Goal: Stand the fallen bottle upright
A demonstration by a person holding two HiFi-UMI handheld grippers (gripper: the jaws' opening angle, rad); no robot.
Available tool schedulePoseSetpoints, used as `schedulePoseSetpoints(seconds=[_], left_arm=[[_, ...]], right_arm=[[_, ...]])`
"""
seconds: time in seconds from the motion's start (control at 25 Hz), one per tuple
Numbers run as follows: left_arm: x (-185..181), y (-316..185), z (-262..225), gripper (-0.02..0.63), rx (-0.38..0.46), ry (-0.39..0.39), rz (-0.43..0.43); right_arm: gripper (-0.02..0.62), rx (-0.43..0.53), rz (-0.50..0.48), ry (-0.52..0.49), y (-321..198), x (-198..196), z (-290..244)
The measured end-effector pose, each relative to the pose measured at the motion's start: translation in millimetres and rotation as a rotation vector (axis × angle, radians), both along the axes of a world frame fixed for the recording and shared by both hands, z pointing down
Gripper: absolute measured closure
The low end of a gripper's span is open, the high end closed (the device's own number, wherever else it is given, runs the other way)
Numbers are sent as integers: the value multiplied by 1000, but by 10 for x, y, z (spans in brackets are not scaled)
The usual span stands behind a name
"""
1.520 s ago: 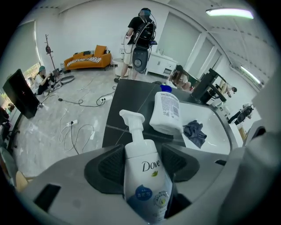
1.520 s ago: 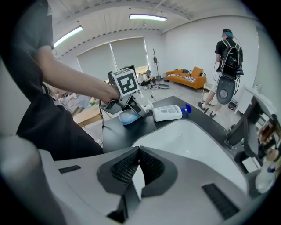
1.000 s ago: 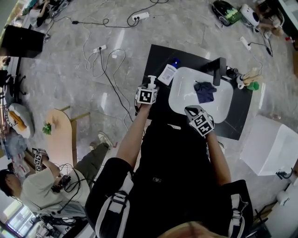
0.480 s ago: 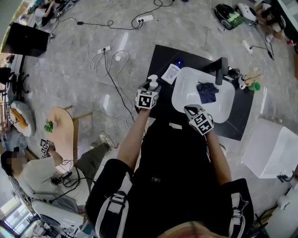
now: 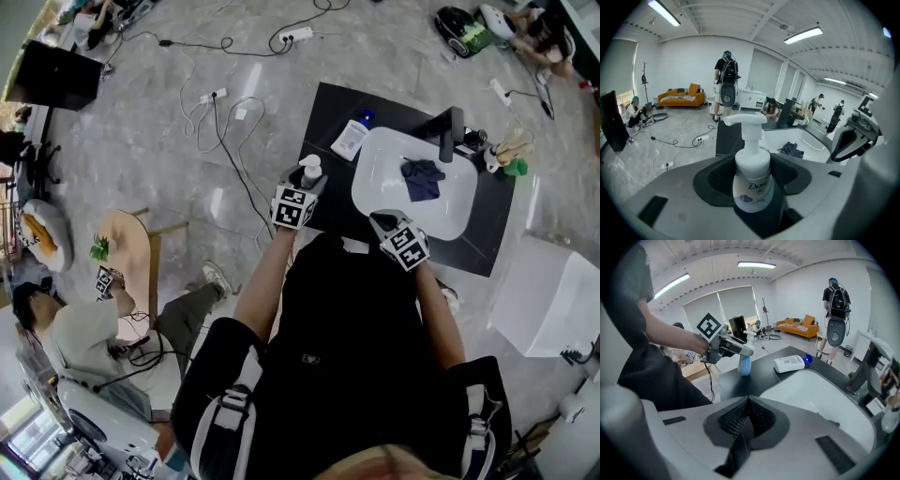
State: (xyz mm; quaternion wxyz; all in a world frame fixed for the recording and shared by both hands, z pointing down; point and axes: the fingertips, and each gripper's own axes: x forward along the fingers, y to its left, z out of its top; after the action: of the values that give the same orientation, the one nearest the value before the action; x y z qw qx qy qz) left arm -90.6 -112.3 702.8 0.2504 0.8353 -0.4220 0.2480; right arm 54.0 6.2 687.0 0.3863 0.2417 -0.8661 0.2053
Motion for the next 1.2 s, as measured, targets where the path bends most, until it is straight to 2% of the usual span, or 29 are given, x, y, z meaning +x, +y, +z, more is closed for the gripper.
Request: schedulePoseSetpoints(seconds=[0.24, 1.0, 1.2], left_arm=[[-31, 204, -52, 370, 50, -12, 39], [-67, 472, -23, 371, 93, -29, 86], [-19, 513, 1, 371, 126, -54, 137]], right_arm=[[535, 10, -13, -2, 17, -89, -10], [535, 13, -13, 1, 96, -203, 1], [535, 3, 3, -4, 112, -215, 6]])
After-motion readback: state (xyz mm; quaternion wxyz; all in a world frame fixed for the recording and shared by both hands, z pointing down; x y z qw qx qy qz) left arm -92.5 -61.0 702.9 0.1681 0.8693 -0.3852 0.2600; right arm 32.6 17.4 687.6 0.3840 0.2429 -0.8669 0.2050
